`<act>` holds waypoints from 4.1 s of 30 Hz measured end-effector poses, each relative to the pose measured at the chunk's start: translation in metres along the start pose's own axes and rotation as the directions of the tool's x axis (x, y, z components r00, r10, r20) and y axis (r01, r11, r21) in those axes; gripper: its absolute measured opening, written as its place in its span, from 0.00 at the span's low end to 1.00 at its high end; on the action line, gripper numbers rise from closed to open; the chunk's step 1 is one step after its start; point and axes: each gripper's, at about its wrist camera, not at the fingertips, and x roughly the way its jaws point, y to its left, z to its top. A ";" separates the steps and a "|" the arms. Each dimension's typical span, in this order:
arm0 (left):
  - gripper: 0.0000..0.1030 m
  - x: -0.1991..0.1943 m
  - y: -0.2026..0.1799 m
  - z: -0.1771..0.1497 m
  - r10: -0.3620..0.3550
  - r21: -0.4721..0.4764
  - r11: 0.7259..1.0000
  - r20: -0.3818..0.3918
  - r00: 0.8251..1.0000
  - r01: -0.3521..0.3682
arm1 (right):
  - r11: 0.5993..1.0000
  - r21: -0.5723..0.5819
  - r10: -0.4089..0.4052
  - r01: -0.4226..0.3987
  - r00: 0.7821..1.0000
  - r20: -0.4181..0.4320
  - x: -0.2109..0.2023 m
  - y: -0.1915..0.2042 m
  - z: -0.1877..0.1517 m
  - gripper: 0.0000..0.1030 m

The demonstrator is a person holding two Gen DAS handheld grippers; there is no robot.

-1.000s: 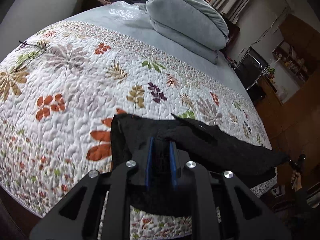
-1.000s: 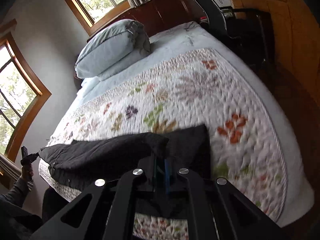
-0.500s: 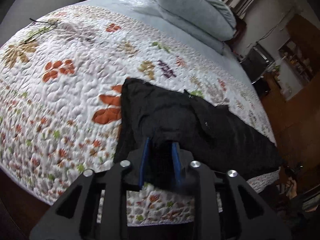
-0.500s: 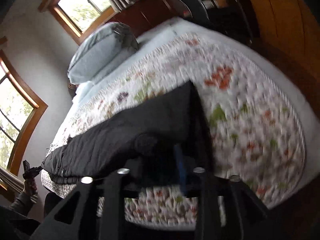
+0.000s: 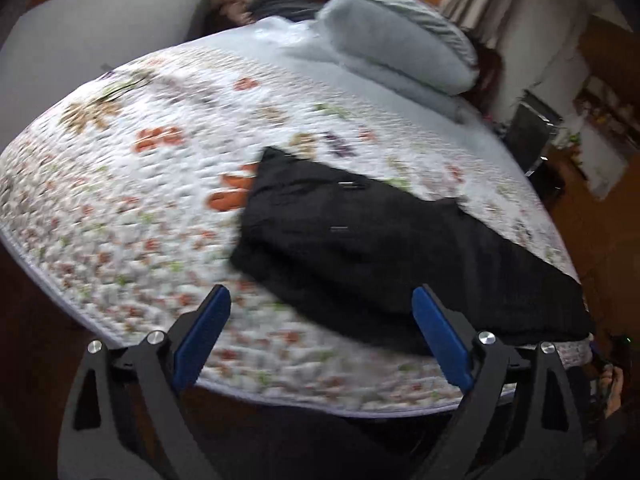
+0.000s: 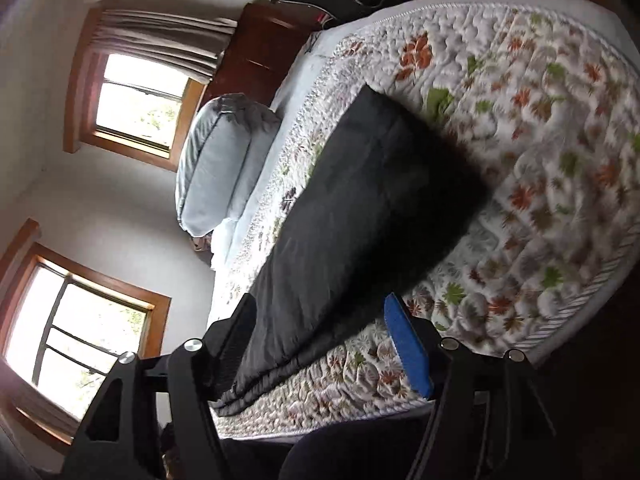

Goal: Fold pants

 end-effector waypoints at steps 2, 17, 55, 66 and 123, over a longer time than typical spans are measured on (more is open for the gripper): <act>0.91 0.006 -0.018 -0.001 -0.054 -0.005 0.999 0.013 0.998 0.054 | 1.000 0.017 -0.003 0.002 1.000 0.012 0.010 -0.002 0.001 0.65; 0.93 0.109 -0.027 -0.027 -0.314 -0.500 0.839 -0.126 0.941 0.213 | 0.998 0.064 -0.004 0.001 0.998 0.060 0.049 -0.012 0.030 0.14; 0.53 0.092 -0.007 -0.028 -0.041 -0.365 0.931 -0.041 0.998 0.023 | 0.991 0.100 -0.103 0.090 0.986 0.129 0.033 -0.029 0.029 0.20; 0.88 0.028 -0.075 -0.013 0.048 0.061 0.997 0.026 0.998 -0.050 | 0.980 0.149 -0.162 0.129 0.957 0.241 -0.013 -0.040 0.018 0.43; 0.90 0.105 -0.067 0.011 -0.045 0.098 0.994 -0.110 0.993 0.056 | 0.834 -0.528 -0.089 0.160 0.983 0.158 0.082 0.247 -0.006 0.11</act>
